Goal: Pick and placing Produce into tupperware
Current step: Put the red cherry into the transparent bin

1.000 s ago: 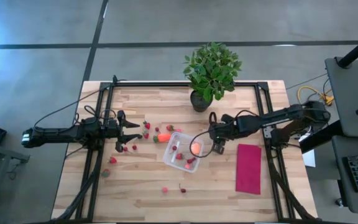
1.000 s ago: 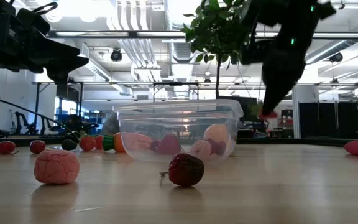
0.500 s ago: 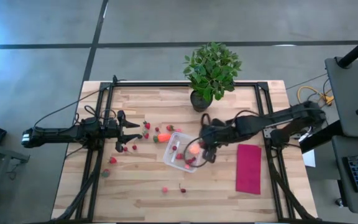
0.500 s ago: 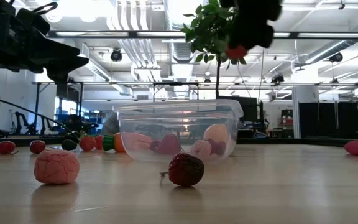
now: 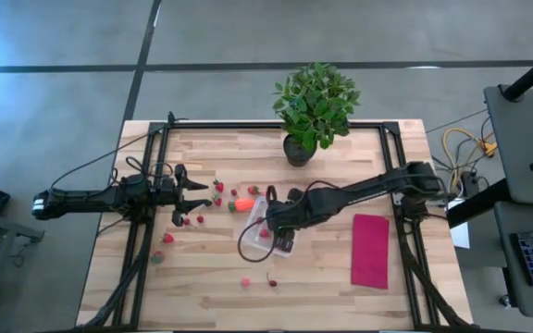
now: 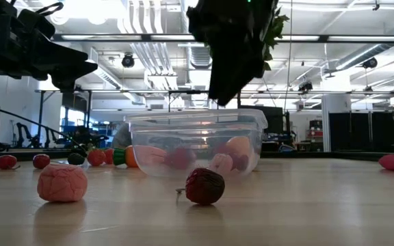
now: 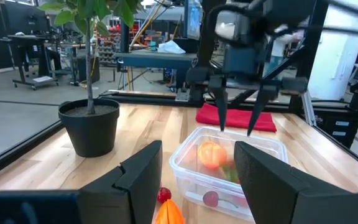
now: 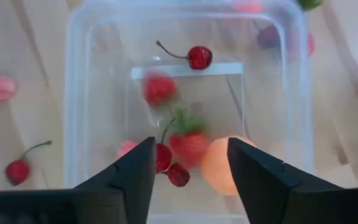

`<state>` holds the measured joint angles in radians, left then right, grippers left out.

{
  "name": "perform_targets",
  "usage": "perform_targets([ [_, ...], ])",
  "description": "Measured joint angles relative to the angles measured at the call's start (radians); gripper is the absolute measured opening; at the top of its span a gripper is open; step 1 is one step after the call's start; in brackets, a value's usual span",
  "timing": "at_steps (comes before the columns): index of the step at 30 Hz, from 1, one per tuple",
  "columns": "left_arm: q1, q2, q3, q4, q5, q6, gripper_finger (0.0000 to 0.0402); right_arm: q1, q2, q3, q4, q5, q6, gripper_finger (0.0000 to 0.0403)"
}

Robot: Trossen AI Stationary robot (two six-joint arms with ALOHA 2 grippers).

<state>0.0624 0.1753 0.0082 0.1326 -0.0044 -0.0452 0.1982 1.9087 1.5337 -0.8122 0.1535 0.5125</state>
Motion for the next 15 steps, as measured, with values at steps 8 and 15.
perform_targets([
  [8,0.0,-0.001,0.0,0.0,0.0,0.0,0.0187,0.064,-0.034,0.013,-0.035,0.012,-0.034,0.0246],
  [15,0.0,0.001,0.0,0.0,0.0,0.0,0.0187,0.264,-0.115,-0.018,-0.04,0.111,-0.079,0.0249],
])
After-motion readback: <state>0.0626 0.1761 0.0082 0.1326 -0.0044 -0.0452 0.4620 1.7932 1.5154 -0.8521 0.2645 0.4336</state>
